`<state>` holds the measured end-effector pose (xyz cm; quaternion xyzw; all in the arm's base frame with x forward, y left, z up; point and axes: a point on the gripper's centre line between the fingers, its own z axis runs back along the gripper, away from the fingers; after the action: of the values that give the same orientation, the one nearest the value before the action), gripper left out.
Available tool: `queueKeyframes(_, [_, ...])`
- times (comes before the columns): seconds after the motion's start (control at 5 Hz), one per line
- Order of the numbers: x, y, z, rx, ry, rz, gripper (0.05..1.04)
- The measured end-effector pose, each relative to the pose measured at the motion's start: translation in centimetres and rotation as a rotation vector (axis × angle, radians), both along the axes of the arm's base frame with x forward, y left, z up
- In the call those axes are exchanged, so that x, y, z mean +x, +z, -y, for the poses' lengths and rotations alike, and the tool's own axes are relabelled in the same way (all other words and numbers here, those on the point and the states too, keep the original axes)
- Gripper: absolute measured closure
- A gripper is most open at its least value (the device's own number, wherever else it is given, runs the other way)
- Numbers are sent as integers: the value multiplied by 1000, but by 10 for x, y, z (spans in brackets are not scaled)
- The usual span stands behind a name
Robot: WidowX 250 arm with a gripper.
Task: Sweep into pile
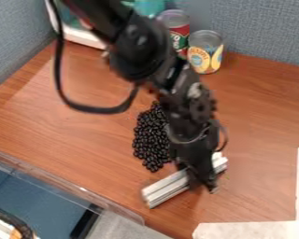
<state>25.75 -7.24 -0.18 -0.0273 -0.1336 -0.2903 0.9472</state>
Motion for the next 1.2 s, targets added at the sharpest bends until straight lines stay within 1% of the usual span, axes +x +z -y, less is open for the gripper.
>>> queueKeyframes(0.2, [-2,-4,-12,-45,-77,39,706])
queueKeyframes(0.4, [-4,-7,-22,-74,-176,45,706])
queueKeyframes(0.6, [1,-7,-28,-32,-276,-18,706])
queueKeyframes(0.8, [12,-5,-42,49,-262,-97,706])
queueKeyframes(1.0, [23,0,-64,115,-203,-113,706])
queueKeyframes(1.2, [29,4,-74,146,-182,-109,706])
